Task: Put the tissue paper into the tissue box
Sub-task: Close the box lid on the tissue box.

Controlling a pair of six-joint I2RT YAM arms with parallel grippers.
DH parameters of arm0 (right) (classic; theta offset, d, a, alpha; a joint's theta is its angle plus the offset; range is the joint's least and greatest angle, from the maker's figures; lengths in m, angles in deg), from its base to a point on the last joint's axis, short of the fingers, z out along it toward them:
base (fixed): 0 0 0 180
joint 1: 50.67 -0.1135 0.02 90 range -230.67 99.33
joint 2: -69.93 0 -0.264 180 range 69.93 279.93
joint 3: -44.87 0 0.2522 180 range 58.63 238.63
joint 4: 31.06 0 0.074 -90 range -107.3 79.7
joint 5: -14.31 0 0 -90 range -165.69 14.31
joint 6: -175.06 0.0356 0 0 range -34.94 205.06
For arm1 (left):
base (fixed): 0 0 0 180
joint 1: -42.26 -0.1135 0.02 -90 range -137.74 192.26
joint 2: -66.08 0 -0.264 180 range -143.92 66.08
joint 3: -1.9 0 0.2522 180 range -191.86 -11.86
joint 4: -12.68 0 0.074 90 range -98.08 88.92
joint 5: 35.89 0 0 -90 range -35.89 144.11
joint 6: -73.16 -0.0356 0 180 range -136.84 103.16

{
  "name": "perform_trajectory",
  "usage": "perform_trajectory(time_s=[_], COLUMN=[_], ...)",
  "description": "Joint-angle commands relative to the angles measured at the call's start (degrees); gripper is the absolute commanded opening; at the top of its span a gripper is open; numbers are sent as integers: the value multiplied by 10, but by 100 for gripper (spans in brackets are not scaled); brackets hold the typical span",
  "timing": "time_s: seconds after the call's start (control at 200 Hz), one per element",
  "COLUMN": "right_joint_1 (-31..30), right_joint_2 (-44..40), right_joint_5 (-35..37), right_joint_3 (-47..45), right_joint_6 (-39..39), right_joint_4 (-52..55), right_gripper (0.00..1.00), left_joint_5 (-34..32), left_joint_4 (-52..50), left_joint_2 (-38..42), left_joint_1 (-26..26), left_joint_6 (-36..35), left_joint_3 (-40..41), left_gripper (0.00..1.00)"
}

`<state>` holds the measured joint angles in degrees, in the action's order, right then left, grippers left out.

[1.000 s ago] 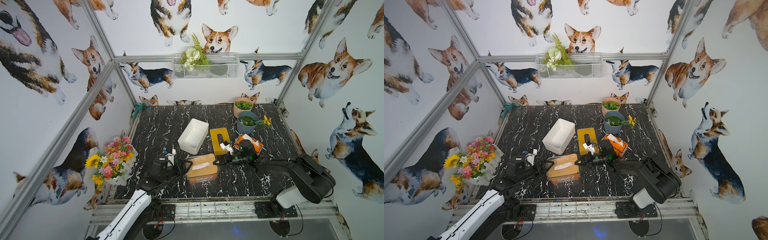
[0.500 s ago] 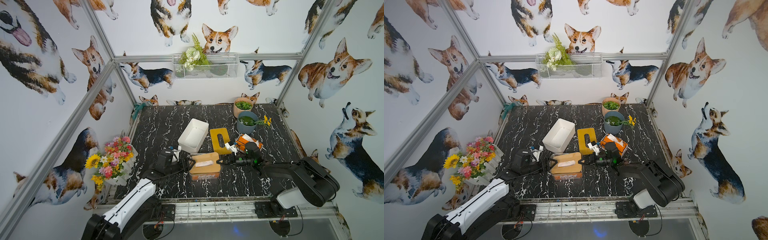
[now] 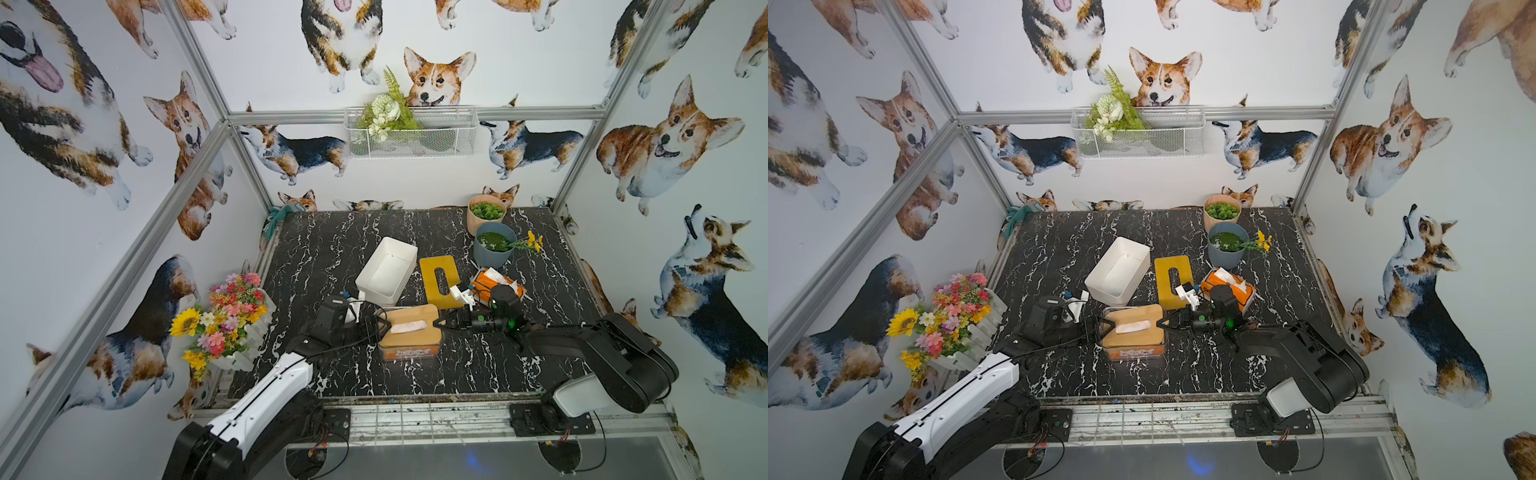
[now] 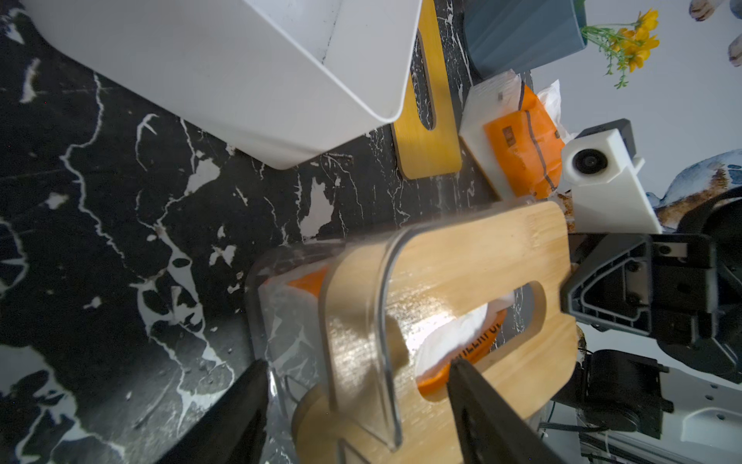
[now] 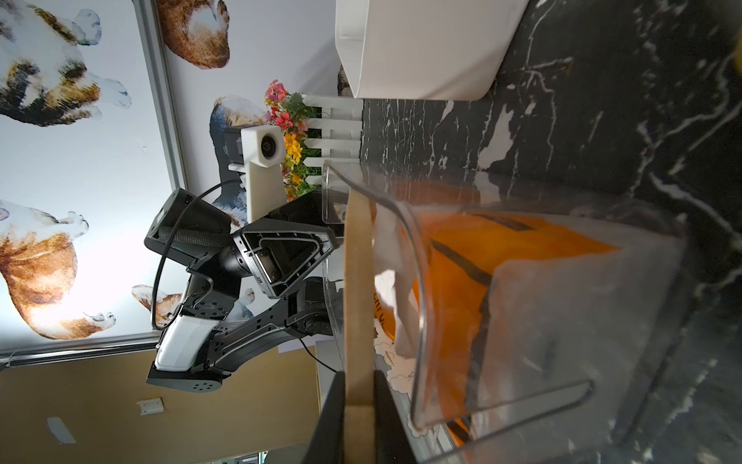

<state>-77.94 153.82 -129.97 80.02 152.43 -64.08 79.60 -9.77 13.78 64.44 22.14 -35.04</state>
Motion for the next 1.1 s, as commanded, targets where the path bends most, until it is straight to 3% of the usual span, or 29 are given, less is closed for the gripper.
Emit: perform_trajectory(time_s=[0.0, 0.551, 0.781, 1.096], right_joint_1=[1, -18, -39, -85], right_joint_2=[1, -22, -36, -29], right_joint_5=[22, 48, 92, 159], right_joint_3=[-1, 9, 11, 10], right_joint_6=[4, 3, -14, -20], right_joint_4=[18, 32, 54, 54], right_gripper=[0, 0, 0, 0], left_joint_5=[-12, -5, 7, -32], left_joint_4=[2, 5, -6, -3], left_joint_2=[17, 111, 156, 239], left_joint_1=[0, -48, -81, -90], left_joint_6=[-7, 6, 22, 65], left_joint_3=[2, 37, 53, 96], left_gripper=[74, 78, 79, 84])
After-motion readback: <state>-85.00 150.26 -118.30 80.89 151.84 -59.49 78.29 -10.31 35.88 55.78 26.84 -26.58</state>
